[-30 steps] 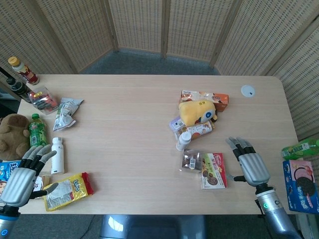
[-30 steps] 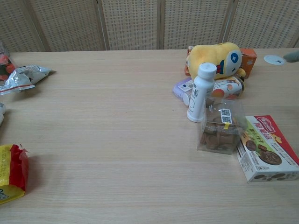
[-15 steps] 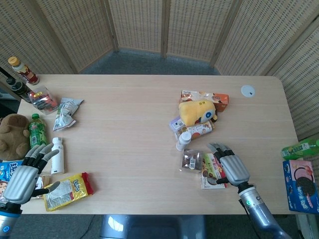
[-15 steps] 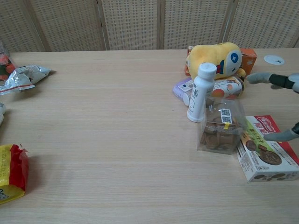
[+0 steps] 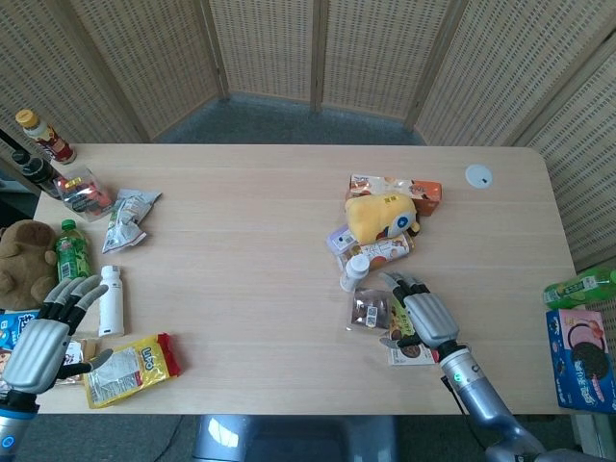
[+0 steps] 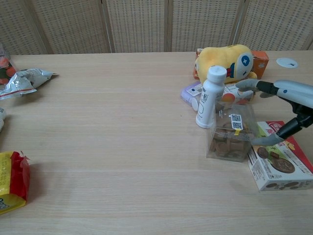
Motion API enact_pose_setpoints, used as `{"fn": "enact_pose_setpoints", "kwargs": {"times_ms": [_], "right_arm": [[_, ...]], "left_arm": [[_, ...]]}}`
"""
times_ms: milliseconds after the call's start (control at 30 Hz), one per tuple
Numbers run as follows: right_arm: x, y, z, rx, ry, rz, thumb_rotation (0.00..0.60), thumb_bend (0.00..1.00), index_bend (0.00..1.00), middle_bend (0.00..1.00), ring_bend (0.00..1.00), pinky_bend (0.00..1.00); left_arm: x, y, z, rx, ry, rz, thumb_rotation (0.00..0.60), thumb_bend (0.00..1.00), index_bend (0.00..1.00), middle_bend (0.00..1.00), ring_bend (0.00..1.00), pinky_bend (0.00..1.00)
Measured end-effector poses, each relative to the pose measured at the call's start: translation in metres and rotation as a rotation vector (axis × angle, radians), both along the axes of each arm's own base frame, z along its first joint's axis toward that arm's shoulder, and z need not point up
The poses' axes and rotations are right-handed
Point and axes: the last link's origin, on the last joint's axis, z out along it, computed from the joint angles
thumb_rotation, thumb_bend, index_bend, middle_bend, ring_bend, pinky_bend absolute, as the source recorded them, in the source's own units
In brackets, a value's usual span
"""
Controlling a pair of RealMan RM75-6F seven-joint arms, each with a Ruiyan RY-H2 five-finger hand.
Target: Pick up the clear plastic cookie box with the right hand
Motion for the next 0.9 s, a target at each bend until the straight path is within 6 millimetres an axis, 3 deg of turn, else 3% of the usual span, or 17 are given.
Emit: {"fn": "enact_pose_setpoints", "kwargs": {"times_ms": [667, 833, 900], "right_arm": [[0.006, -0.01, -0.025, 0.055, -0.044, -0.042, 0.553, 0.08, 0.0, 0.0, 0.0, 0.01], [0.007, -0.011, -0.03, 0.058, -0.046, -0.048, 0.596, 0.08, 0.0, 0.15, 0.03, 0.13], [0.008, -0.013, -0.031, 0.058, -0.05, -0.056, 0.6, 0.08, 0.0, 0.27, 0.15, 0.21]], "left_arm": [[-0.005, -0.005, 0.005, 0.016, -0.002, 0.012, 0.6, 0.22, 0.12, 0.07, 0.0, 0.0], [-0.006, -0.005, 0.005, 0.016, -0.002, 0.014, 0.6, 0.22, 0.12, 0.07, 0.0, 0.0], [-0.006, -0.004, 0.006, 0.018, -0.002, 0.015, 0.6, 0.22, 0.12, 0.07, 0.0, 0.0]]}}
